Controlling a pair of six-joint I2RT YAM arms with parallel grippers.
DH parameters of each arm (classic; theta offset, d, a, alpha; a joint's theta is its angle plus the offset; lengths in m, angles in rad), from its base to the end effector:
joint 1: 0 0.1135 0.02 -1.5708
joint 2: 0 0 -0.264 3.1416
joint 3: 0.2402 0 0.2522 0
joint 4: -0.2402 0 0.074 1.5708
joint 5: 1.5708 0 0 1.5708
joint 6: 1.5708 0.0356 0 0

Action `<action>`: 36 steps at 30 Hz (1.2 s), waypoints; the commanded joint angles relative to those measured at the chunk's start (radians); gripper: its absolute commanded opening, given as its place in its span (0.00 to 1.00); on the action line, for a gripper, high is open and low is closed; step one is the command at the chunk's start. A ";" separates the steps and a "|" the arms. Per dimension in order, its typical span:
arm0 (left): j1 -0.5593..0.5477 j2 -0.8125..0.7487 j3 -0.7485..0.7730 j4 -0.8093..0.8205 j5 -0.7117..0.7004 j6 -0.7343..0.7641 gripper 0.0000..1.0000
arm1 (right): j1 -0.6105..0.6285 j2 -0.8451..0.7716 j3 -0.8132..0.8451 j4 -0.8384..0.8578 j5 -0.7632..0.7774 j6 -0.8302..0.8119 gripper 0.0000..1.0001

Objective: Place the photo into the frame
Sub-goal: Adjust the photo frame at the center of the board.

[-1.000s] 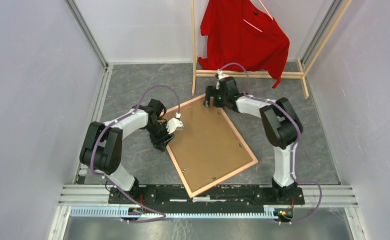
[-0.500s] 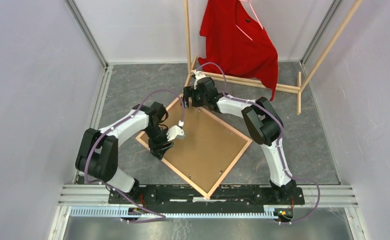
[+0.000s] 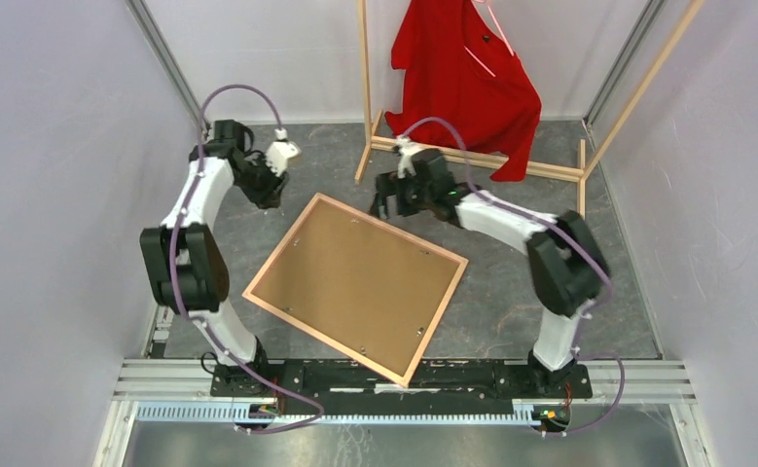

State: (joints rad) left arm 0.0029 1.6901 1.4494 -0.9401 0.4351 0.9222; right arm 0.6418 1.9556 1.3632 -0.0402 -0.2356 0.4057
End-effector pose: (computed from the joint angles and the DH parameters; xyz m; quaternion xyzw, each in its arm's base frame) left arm 0.3441 -0.0140 0.2772 0.4625 0.8399 -0.1051 0.2638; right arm 0.3502 0.2721 0.2070 -0.1571 0.8734 0.3153 0.3363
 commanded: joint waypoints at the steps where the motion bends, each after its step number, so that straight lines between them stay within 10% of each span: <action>1: 0.116 0.136 0.049 0.112 -0.102 -0.085 0.48 | -0.082 -0.315 -0.207 -0.109 0.117 -0.017 0.98; 8: 0.128 0.135 -0.098 0.148 -0.068 -0.040 0.47 | -0.149 -0.716 -0.662 -0.226 0.157 0.076 0.98; 19: 0.126 0.103 -0.287 0.168 -0.044 0.023 0.46 | -0.171 -0.899 -0.967 -0.132 -0.034 0.203 0.98; 36: -0.024 -0.041 -0.468 -0.013 0.054 0.247 0.47 | -0.318 -0.412 -0.478 -0.110 -0.023 0.059 0.96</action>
State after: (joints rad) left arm 0.0635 1.7050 1.0290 -0.8257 0.3508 1.0653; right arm 0.3294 1.5116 0.7643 -0.1612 -0.2729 0.5331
